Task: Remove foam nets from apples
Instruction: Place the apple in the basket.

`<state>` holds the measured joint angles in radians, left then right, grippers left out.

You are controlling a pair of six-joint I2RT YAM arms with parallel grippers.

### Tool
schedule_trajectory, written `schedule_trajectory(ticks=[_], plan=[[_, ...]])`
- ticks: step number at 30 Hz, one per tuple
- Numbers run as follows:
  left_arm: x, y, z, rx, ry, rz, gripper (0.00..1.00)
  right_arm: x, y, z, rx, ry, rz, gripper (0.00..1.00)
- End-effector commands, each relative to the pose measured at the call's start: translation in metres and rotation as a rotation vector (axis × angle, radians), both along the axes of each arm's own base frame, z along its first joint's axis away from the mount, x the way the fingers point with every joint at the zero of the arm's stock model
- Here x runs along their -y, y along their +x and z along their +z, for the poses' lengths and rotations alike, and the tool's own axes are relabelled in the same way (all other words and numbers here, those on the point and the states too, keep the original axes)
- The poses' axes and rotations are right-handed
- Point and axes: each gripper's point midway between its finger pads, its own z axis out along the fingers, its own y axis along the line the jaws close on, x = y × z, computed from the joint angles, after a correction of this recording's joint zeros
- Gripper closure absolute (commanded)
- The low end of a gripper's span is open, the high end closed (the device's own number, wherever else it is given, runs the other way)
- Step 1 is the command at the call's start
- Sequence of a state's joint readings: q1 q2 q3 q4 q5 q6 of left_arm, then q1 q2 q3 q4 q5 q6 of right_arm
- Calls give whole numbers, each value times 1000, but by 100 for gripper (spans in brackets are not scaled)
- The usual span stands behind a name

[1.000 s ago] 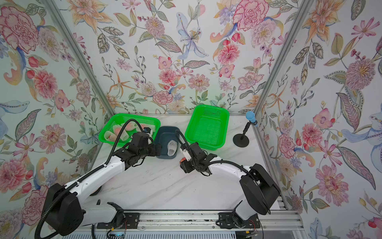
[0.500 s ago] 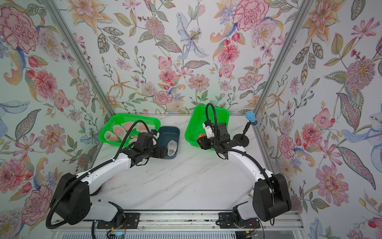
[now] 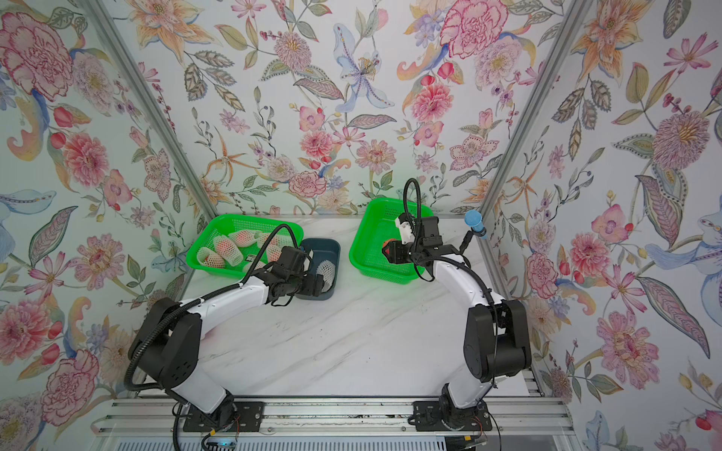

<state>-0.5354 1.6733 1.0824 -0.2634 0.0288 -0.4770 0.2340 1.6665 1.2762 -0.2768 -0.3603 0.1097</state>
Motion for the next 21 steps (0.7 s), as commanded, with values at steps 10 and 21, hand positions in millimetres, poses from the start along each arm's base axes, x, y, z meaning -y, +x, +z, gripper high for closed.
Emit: schedule_trajectory(ticks=[10, 21], plan=[[3, 29, 32, 75, 93, -16, 1, -25, 62, -47, -118, 20, -10, 42], [-38, -16, 65, 118, 85, 30, 1, -37, 131, -102, -154, -42, -99, 40]])
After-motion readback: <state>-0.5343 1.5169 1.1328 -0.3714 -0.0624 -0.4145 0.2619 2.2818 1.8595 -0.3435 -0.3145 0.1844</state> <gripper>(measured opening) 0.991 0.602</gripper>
